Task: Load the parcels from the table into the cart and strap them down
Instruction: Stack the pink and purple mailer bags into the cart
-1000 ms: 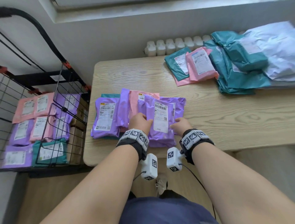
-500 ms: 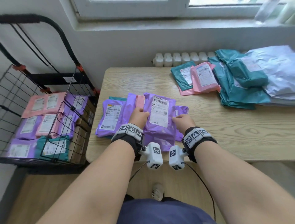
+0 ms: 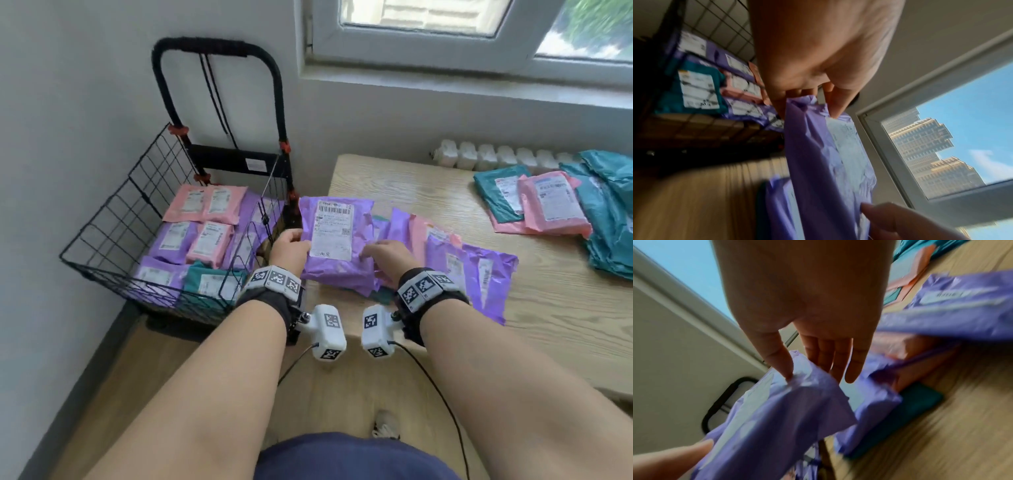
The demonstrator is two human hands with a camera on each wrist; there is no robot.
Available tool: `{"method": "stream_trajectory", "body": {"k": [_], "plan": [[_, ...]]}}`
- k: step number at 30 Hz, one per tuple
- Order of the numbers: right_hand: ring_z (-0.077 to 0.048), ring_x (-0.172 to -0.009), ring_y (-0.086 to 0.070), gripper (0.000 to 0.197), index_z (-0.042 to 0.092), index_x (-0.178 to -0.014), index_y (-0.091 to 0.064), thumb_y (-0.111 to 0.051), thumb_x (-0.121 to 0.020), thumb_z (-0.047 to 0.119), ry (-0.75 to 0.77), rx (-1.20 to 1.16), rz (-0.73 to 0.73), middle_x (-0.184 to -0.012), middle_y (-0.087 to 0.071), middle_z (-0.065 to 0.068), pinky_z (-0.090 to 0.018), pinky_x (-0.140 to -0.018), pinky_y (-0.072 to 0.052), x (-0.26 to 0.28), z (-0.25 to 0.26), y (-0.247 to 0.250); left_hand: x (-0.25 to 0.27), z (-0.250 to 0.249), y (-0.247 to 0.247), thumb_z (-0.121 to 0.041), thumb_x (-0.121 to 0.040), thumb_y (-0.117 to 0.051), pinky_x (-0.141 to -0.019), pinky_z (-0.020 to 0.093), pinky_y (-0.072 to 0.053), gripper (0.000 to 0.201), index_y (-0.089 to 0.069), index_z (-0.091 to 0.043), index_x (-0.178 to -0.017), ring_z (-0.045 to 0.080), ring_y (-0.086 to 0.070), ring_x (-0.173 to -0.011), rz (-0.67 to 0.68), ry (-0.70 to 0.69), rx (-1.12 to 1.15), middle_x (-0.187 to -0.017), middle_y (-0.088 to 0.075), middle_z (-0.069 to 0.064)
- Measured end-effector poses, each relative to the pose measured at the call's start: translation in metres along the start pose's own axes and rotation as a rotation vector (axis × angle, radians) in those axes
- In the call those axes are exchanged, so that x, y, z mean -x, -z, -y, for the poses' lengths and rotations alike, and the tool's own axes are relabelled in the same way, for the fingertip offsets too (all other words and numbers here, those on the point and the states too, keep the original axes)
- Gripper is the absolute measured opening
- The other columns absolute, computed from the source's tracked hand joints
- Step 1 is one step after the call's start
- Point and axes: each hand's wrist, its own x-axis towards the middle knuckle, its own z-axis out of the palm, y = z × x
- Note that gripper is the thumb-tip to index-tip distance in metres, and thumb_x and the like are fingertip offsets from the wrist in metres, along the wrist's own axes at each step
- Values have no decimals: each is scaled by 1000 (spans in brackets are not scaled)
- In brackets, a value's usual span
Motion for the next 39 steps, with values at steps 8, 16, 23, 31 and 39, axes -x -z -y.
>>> {"method": "stream_trajectory", "body": {"k": [8, 16, 23, 31, 39], "plan": [[-21, -70, -58, 20, 7, -96, -71, -74, -77, 13, 97, 81, 146, -82, -68, -8, -36, -67, -51, 17, 51, -162, -4, 38, 174, 10, -78, -51, -69, 30, -51, 74, -43, -27, -142, 25, -57, -89, 44, 125, -71, -125, -55, 4], [-31, -89, -68, 24, 2, -103, -67, -73, -80, 8, 94, 47, 193, -101, -70, -18, -45, -80, -58, 6, 103, -242, -46, 67, 249, 18, -76, -45, -80, 44, -58, 80, -41, -25, -143, 28, -64, -86, 8, 215, 0, -133, -46, 7], [-35, -89, -69, 28, -2, -107, -64, -70, -81, 4, 70, 130, 214, -104, -70, -21, -52, -79, -57, -63, 145, -284, -131, 64, 263, 15, -77, -49, -73, 39, -58, 30, -60, 3, -102, 30, -65, -77, -225, 285, 53, -102, -59, 17], [-30, -88, -64, 46, 6, -130, -51, -63, -86, 4, 3, 272, 251, -102, -63, -13, -39, -82, -56, -146, 188, -314, -241, 56, 271, 5, -77, -53, -86, 46, -56, 24, -58, -11, -61, 33, -68, -83, -225, 390, -69, -78, -62, 16], [-27, -119, -55, 77, 10, -151, -25, -66, -86, 7, -102, 385, 191, -137, -51, -12, -32, -97, -47, -212, 211, -319, -322, 57, 254, -2, -91, -48, -81, 35, -52, 27, -52, -25, -77, 20, -52, -82, -45, 373, -202, -95, -55, 6]]}}
